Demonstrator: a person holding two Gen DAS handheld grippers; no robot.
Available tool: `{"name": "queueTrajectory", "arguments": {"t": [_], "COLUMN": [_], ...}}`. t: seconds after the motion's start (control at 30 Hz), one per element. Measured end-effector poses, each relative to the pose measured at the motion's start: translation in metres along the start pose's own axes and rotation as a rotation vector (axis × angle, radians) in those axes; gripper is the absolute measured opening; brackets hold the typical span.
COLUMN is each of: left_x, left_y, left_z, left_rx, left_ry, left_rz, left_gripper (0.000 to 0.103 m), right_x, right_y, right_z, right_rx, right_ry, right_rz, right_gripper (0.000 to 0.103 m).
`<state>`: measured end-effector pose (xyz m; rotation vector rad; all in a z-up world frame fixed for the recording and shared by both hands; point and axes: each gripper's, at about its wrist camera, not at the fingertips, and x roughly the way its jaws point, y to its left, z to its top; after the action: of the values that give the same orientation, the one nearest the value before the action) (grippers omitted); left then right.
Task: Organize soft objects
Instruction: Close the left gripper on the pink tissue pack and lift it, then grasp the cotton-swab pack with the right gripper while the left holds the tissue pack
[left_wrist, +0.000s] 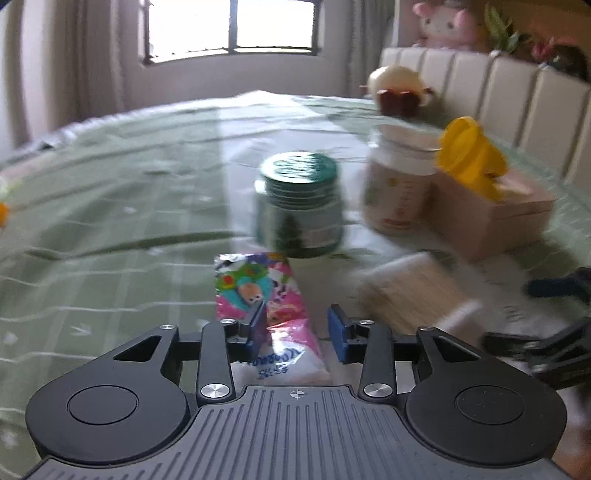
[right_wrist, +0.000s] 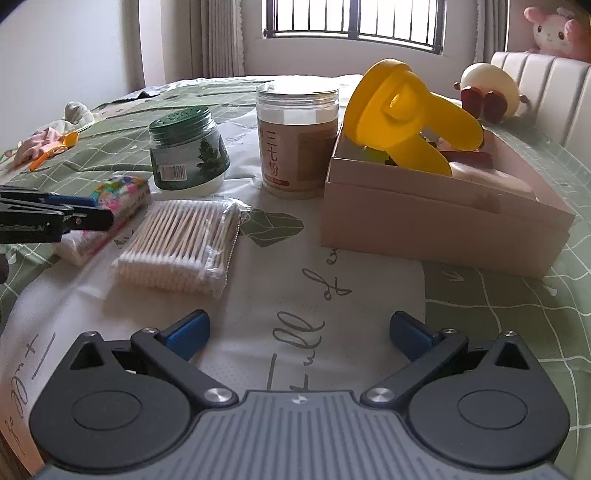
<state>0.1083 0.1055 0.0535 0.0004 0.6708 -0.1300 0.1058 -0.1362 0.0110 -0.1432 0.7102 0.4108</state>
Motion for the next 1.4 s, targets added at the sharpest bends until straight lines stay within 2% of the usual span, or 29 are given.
{"name": "queueTrajectory", "arguments": {"t": [0.03,0.1,0.17,0.2,0.33,0.4,0.53,0.67,0.83,0.97,1.07,1.13,1.23,1.3,1.33,1.37,1.4], "left_x": [-0.002,-0.008,-0.014,-0.014,0.008,0.012,0.014,0.02,0.024,0.016,0.013,0.013,0.011,0.01,0.009,0.008,0.007], "left_y": [0.0,0.0,0.001,0.001,0.01,0.013,0.017,0.004,0.001,0.008,0.005,0.003,0.007,0.011,0.012,0.013,0.015], "left_z": [0.001,0.001,0.003,0.004,0.005,0.004,0.008,0.007,0.001,-0.005,-0.009,-0.009,-0.012,-0.014,-0.015,-0.017,-0.017], "left_rx": [-0.006,-0.02,-0.029,-0.028,-0.023,-0.039,-0.108,-0.046,-0.046,-0.063,-0.068,-0.054,-0.06,-0.068,-0.069,-0.069,-0.069], "left_ry": [-0.002,-0.043,-0.102,-0.107,0.001,-0.015,0.009,-0.006,-0.03,-0.026,-0.025,-0.029,-0.032,-0.034,-0.036,-0.037,-0.039], "left_rz": [-0.02,-0.012,0.051,0.087,0.143,0.11,-0.006,-0.013,-0.031,-0.064,-0.08,-0.084,-0.104,-0.123,-0.13,-0.139,-0.147], "left_gripper": [0.041,0.041,0.041,0.04,0.041,0.041,0.042,0.044,0.045,0.045,0.045,0.045,0.045,0.045,0.045,0.045,0.045], "right_x": [-0.001,-0.003,-0.005,-0.004,-0.003,-0.003,-0.004,-0.005,-0.007,-0.02,-0.015,-0.001,0.032,0.046,0.047,0.045,0.043], "right_y": [-0.001,0.0,0.0,0.0,0.0,0.0,0.001,0.003,0.006,0.013,0.03,0.036,0.034,0.029,0.028,0.029,0.031], "right_z": [-0.001,-0.002,-0.004,-0.003,-0.002,-0.002,-0.003,-0.003,0.005,0.025,0.047,0.06,0.074,0.076,0.076,0.077,0.076], "right_rx": [0.003,-0.003,-0.004,-0.002,-0.004,-0.012,-0.021,-0.028,-0.022,0.073,0.076,0.088,0.159,0.219,0.233,0.23,0.215], "right_ry": [-0.003,-0.005,-0.007,-0.004,-0.004,-0.007,-0.013,-0.016,0.011,-0.009,-0.018,0.011,0.115,0.158,0.157,0.158,0.166], "right_rz": [0.004,0.006,0.009,0.008,0.007,0.009,0.008,-0.001,-0.007,0.147,0.151,0.144,0.164,0.175,0.171,0.166,0.165], "right_gripper": [0.103,0.103,0.103,0.103,0.103,0.103,0.103,0.103,0.103,0.103,0.103,0.103,0.102,0.1,0.096,0.083,0.075]}}
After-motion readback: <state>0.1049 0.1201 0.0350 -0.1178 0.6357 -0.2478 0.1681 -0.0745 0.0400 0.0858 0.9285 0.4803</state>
